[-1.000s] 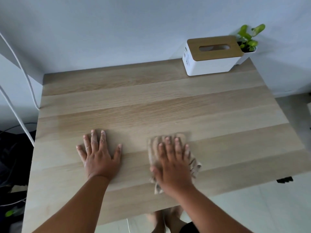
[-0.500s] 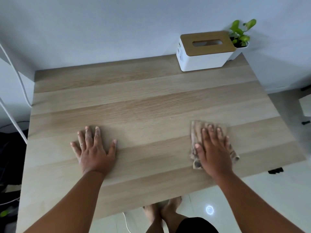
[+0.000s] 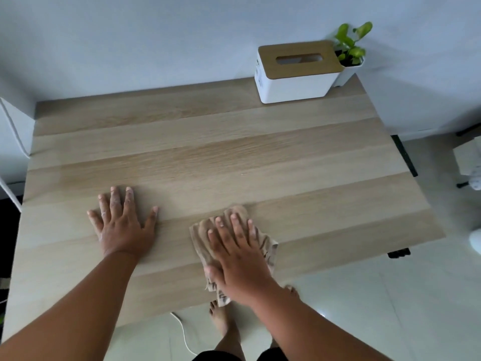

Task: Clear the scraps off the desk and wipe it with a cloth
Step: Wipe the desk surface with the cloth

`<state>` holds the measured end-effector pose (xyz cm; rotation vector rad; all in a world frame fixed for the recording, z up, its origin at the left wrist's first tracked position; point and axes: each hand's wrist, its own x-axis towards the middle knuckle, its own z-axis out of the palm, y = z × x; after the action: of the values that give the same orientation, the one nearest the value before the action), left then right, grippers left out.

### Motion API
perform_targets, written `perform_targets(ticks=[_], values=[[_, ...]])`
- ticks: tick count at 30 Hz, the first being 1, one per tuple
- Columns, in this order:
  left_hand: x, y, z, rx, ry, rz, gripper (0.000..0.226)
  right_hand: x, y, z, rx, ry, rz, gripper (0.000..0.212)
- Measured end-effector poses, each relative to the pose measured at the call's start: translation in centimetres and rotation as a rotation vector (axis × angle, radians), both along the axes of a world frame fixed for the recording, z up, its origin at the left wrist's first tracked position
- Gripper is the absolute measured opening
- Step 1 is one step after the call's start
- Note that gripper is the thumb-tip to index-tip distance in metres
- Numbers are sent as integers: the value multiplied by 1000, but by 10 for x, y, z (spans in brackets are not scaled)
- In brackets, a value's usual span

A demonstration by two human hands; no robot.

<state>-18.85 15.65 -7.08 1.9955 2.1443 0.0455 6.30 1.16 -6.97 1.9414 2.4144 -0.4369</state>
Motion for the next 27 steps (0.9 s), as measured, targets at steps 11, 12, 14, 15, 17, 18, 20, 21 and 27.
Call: perform_targets(ticks=[11,12,14,15,17,18,20,21,27], values=[[81,-37,1,3,-38,221,101,167,-41,-8,65,-44,-73,70],[94,-41,1,8,-39,195,102,188,-45,-9,62,-55,-108,70],[126,-48,0,6,-47,112,102,233,-52,-8,49,-88,-193,70],[141,-50,0,2,-51,63,102,256,-56,-7,41,-105,-239,69],[177,-54,1,-2,-52,-45,101,306,-67,-5,30,-133,-360,69],[195,-55,1,-5,-49,-95,100,331,-72,-4,27,-142,-426,69],[225,-56,2,-8,-46,-168,99,375,-79,-1,19,-150,-531,69],[240,-55,1,-2,-44,-199,98,394,-82,1,8,-149,-559,70],[291,-22,-3,28,-57,-276,105,419,-90,-6,17,-181,-501,71]])
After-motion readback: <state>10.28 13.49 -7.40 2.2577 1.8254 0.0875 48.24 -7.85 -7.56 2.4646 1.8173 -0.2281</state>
